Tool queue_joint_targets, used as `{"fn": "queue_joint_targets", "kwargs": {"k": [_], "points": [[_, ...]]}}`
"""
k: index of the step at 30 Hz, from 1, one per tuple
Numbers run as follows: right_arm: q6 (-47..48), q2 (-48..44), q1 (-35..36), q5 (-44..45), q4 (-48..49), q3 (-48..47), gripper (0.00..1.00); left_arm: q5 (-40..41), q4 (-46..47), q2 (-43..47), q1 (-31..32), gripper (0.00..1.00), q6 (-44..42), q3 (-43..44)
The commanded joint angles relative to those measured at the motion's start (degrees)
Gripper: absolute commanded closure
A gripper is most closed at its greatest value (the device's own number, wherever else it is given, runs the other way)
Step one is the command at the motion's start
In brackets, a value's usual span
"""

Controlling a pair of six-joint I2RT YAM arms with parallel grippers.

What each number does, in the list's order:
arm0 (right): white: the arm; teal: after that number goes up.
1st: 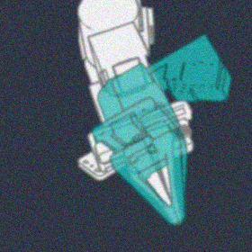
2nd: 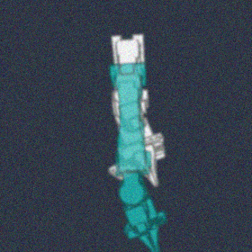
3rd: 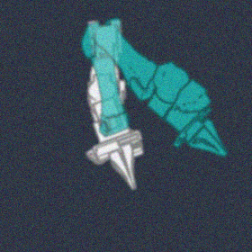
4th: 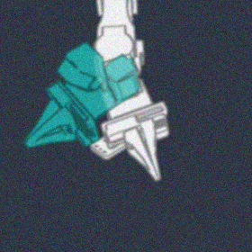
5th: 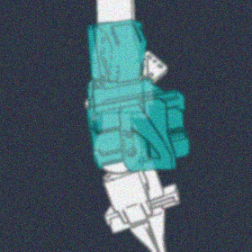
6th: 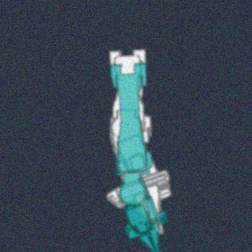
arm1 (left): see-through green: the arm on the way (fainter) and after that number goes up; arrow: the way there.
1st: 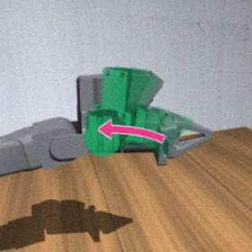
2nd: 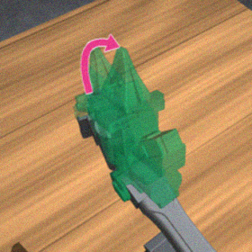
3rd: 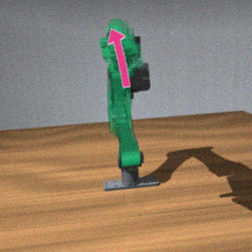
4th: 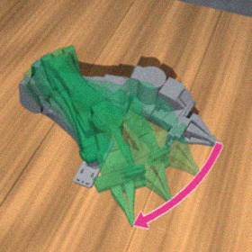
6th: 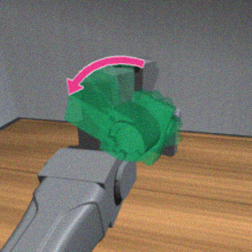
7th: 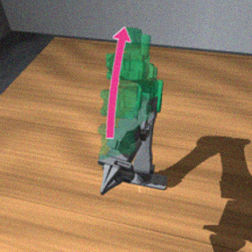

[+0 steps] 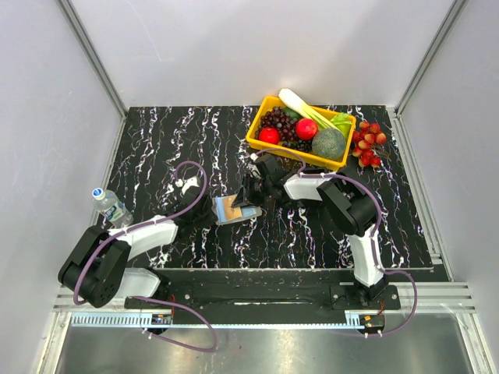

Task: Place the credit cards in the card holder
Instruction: Insert the credit card into the card holder.

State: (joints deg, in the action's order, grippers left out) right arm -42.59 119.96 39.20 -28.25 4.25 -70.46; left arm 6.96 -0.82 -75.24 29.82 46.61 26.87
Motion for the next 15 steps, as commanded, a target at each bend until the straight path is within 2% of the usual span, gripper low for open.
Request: {"fn": "queue_joint_targets", "kwargs": {"k": [1, 3, 5, 11, 13, 15], "points": [[2.16, -2.19, -0.62, 3.46, -2.85, 1.37, 0.69, -2.30, -3.22, -1.57, 0.50, 1.00, -0.29, -0.95], [2.25, -2.45, -0.62, 3.90, -3.28, 1.46, 0.68, -2.22, -3.31, -1.40, 0.50, 1.00, -0.29, -0.86], [2.60, -3.24, -0.53, 4.95, -3.72, 1.64, 0.62, -2.22, -3.40, -1.49, 0.50, 1.00, -0.29, -0.77], [3.74, -4.56, -0.70, 8.20, -6.53, 1.72, 0.63, -2.30, -3.40, -1.49, 0.50, 1.00, -0.38, -0.68], [3.83, -5.00, -0.70, 8.65, -6.45, 2.25, 0.74, -2.48, -3.40, -1.40, 0.59, 1.00, -0.47, -0.68], [4.09, -4.30, -0.70, 7.25, -6.27, 1.82, 0.78, -2.57, -3.14, -1.49, 0.50, 1.00, -0.47, -0.77]]}}
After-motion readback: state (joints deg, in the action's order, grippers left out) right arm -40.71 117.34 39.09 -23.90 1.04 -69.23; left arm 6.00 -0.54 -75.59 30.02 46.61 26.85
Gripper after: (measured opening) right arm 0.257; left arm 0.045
